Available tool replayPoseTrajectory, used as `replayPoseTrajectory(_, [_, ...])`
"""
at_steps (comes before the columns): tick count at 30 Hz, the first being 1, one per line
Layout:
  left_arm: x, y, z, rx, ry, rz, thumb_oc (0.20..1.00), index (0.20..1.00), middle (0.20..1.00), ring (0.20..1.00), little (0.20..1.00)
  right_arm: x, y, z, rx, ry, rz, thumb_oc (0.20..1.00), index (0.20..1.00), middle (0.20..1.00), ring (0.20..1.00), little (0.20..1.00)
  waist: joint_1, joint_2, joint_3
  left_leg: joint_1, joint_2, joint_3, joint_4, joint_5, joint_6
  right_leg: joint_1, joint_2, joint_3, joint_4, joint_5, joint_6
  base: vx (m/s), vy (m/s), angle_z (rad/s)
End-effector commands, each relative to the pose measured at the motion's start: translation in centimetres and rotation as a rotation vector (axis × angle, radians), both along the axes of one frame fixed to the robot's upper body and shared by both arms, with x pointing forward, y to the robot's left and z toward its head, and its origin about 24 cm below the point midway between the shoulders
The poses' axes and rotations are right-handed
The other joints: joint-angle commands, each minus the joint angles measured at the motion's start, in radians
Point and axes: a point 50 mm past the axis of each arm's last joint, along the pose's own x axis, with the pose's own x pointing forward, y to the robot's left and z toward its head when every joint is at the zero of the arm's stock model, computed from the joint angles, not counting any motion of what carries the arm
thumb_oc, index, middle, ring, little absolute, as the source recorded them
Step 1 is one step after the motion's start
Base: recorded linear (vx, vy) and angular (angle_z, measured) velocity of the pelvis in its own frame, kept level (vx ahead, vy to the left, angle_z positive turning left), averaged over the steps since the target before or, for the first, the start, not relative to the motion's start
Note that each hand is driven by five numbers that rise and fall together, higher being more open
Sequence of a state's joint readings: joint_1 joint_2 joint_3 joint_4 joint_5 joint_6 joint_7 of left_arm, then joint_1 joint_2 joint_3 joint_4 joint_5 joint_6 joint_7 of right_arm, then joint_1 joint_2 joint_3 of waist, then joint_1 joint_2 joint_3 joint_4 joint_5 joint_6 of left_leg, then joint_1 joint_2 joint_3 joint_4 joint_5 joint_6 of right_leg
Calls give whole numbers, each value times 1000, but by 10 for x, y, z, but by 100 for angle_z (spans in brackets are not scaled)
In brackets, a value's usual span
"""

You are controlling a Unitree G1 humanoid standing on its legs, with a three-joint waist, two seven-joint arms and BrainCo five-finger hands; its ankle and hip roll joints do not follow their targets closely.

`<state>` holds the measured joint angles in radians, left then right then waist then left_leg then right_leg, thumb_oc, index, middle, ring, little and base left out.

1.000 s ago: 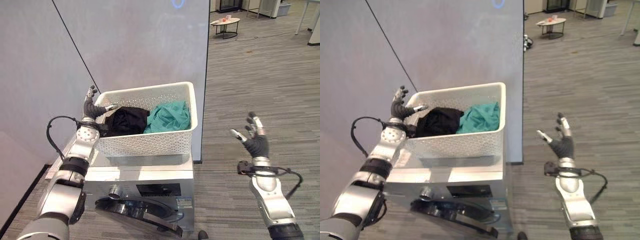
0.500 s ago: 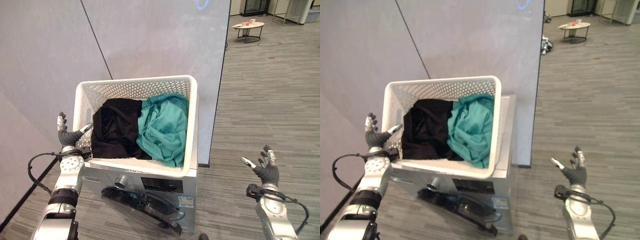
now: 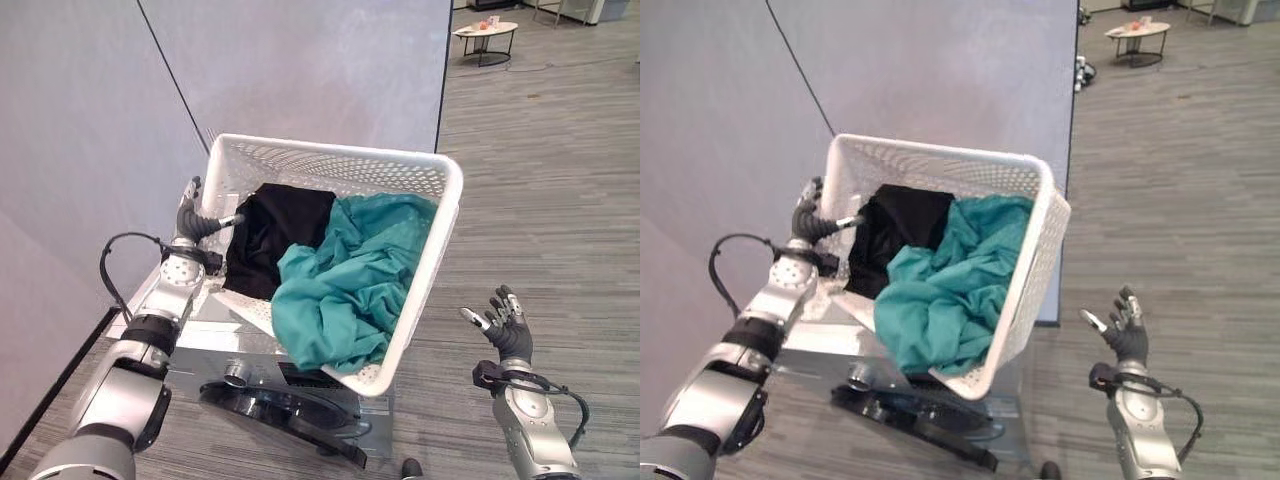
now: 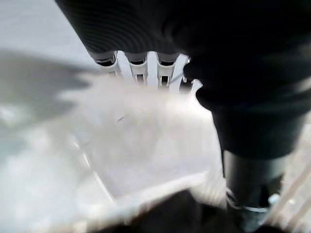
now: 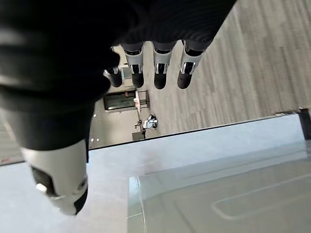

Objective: Grab the laundry basket,head to the washer,open it,put in the laundry and shut it.

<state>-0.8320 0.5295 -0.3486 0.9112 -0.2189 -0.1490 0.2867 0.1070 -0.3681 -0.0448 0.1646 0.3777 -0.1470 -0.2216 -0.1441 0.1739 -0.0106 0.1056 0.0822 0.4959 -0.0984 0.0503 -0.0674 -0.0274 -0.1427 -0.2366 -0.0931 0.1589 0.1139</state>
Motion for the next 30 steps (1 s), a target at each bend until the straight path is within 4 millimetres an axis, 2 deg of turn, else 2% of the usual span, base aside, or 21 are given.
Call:
replayPoseTrajectory(1, [7,17,46,57,-105,23,1000,1000,1000,1000,1000,15,4,27,-6,-132,44,1000,1000,1000,1000,1000,5,-30,41,25,-10,-57,72,-23,-12,72,-45,-37,49,-71,71,-4,-28,8])
replayPoseTrajectory(4, [11,17,62,115,-111,13,1000,1000,1000,1000,1000,13,4,23,8,-117,55,1000,1000,1000,1000,1000,13,-24,39,20,-11,-69,80,-21,-13,83,-48,-49,46,-71,71,-14,-32,14])
replayPoseTrajectory(6, [12,16,66,125,-117,14,1000,1000,1000,1000,1000,13,4,22,11,-113,55,1000,1000,1000,1000,1000,15,-23,38,20,-11,-71,79,-19,-14,84,-48,-52,45,-71,71,-16,-16,9])
replayPoseTrajectory(7, [13,16,76,138,-141,12,1000,1000,1000,1000,1000,12,5,20,16,-104,60,1000,1000,1000,1000,1000,20,-22,36,18,-11,-74,78,-17,-15,85,-50,-58,44,-71,72,-14,-22,5])
replayPoseTrajectory(11, [14,18,89,113,-183,20,1000,1000,1000,1000,1000,12,9,18,35,-95,82,1000,1000,1000,1000,1000,28,-26,32,16,-9,-80,76,-13,-18,90,-49,-66,42,-71,71,-5,-14,7])
replayPoseTrajectory(17, [9,26,93,76,-215,32,1000,1000,1000,1000,1000,10,10,10,48,-61,94,1000,1000,1000,1000,1000,37,-38,29,15,-7,-87,72,-9,-20,95,-47,-71,41,-71,70,-6,-9,6])
replayPoseTrajectory(19, [5,34,89,52,-222,43,1000,1000,1000,1000,1000,7,9,6,60,-49,89,1000,1000,1000,1000,1000,43,-45,28,15,-5,-89,71,-8,-21,97,-47,-74,41,-73,68,-6,-3,2])
replayPoseTrajectory(20, [-3,44,88,42,-247,58,1000,1000,1000,1000,1000,3,6,1,68,-28,77,1000,1000,1000,1000,1000,52,-52,28,16,-4,-93,69,-9,-21,100,-46,-77,39,-73,67,0,0,0])
replayPoseTrajectory(22, [-11,52,87,47,-268,73,1000,1000,1000,1000,1000,0,3,-3,66,-12,65,1000,1000,1000,1000,1000,56,-56,27,15,-3,-96,67,-9,-22,101,-45,-79,39,-74,66,0,0,0])
replayPoseTrajectory(25, [-41,78,79,51,-329,124,1000,1000,1000,1000,1000,-11,-5,-12,95,17,17,1000,1000,1000,1000,1000,75,-71,29,11,1,-109,66,-8,-23,102,-45,-84,39,-77,63,-22,-2,9])
replayPoseTrajectory(26, [-68,104,60,53,-321,206,1000,1000,1000,1000,1000,-20,-10,-21,113,45,-21,1000,1000,1000,1000,1000,89,-83,31,10,3,-117,60,-7,-24,103,-44,-87,38,-79,61,-33,7,12])
replayPoseTrajectory(28, [-96,128,35,41,-286,307,1000,1000,1000,1000,1000,-32,-19,-35,124,106,-71,1000,1000,1000,1000,1000,107,-99,34,12,5,-124,56,-7,-24,109,-43,-90,35,-80,58,-22,9,10])
replayPoseTrajectory(30, [-115,138,15,30,-250,369,1000,1000,1000,1000,1000,-36,-20,-39,148,114,-83,1000,1000,1000,1000,1000,109,-106,35,11,7,-130,56,-9,-24,110,-42,-91,37,-82,55,-6,13,7])
